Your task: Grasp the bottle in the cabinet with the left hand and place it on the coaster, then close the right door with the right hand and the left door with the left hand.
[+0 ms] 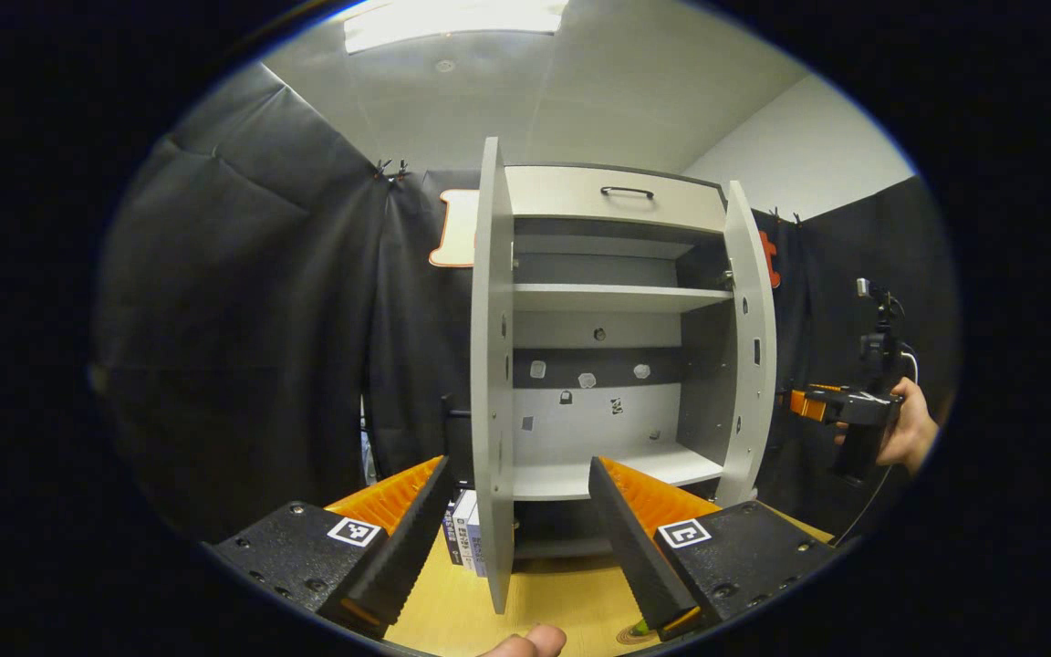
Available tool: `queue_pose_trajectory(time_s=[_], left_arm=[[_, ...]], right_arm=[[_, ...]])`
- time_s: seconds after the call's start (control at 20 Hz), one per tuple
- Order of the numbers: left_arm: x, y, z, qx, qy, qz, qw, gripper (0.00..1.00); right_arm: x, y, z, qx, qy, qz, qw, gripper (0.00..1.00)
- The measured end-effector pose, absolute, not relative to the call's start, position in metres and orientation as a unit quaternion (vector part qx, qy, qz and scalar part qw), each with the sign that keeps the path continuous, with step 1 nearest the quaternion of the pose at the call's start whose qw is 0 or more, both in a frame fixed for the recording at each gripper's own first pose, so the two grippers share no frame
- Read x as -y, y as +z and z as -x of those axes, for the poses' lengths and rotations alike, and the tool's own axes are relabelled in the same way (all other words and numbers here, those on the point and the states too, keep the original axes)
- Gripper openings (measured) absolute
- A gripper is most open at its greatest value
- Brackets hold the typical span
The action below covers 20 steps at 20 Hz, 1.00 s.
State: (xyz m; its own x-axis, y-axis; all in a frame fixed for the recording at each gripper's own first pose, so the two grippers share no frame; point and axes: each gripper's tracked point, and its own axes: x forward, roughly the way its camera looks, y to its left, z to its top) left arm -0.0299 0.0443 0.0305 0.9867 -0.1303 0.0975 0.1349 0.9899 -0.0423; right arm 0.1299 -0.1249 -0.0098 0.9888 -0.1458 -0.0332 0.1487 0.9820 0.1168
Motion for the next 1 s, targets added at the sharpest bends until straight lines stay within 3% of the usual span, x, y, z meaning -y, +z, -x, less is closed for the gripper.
queue_pose_trajectory(time_s=[0.15, 0.2, 0.25, 0.3, 0.35, 0.4, 0.45, 0.75, 0.85, 0.9, 1.0], left_arm=[[-0.054, 0.027, 0.023, 0.043, -0.058, 0.027, 0.997, 0.94], [-0.059, 0.026, 0.022, 0.043, -0.055, 0.027, 0.997, 0.94], [-0.063, 0.026, 0.022, 0.043, -0.053, 0.027, 0.997, 0.94], [-0.067, 0.025, 0.023, 0.043, -0.050, 0.026, 0.998, 0.95], [-0.073, 0.024, 0.024, 0.043, -0.045, 0.026, 0.998, 0.95], [-0.079, 0.023, 0.021, 0.042, -0.041, 0.026, 0.998, 0.95], [-0.084, 0.021, 0.021, 0.039, -0.037, 0.026, 0.998, 0.94], [-0.126, 0.004, 0.013, 0.018, -0.013, 0.034, 0.999, 0.95], [-0.135, -0.004, 0.006, 0.006, -0.012, 0.048, 0.999, 0.95], [-0.141, -0.007, 0.001, 0.001, -0.012, 0.054, 0.998, 0.95], [-0.153, -0.016, -0.011, -0.008, -0.007, 0.061, 0.998, 0.95]], right_arm=[[0.105, -0.005, -0.138, 0.002, -0.053, -0.073, 0.996, 0.84], [0.097, -0.004, -0.142, 0.004, -0.047, -0.077, 0.996, 0.79], [0.085, -0.001, -0.142, 0.010, -0.029, -0.081, 0.996, 0.86], [0.075, 0.001, -0.144, 0.015, -0.018, -0.082, 0.996, 0.84], [0.066, 0.001, -0.148, 0.017, -0.011, -0.079, 0.997, 0.92], [0.061, -0.003, -0.151, 0.014, -0.010, -0.071, 0.997, 0.88], [0.057, -0.006, -0.153, 0.012, -0.013, -0.062, 0.998, 0.94], [0.038, -0.013, -0.148, 0.010, 0.001, -0.050, 0.999, 0.94], [0.034, -0.016, -0.141, 0.012, 0.013, -0.031, 0.999, 0.89], [0.033, -0.019, -0.139, 0.010, 0.015, -0.021, 1.000, 0.94], [0.034, -0.029, -0.132, 0.004, 0.015, -0.003, 1.000, 0.94]])
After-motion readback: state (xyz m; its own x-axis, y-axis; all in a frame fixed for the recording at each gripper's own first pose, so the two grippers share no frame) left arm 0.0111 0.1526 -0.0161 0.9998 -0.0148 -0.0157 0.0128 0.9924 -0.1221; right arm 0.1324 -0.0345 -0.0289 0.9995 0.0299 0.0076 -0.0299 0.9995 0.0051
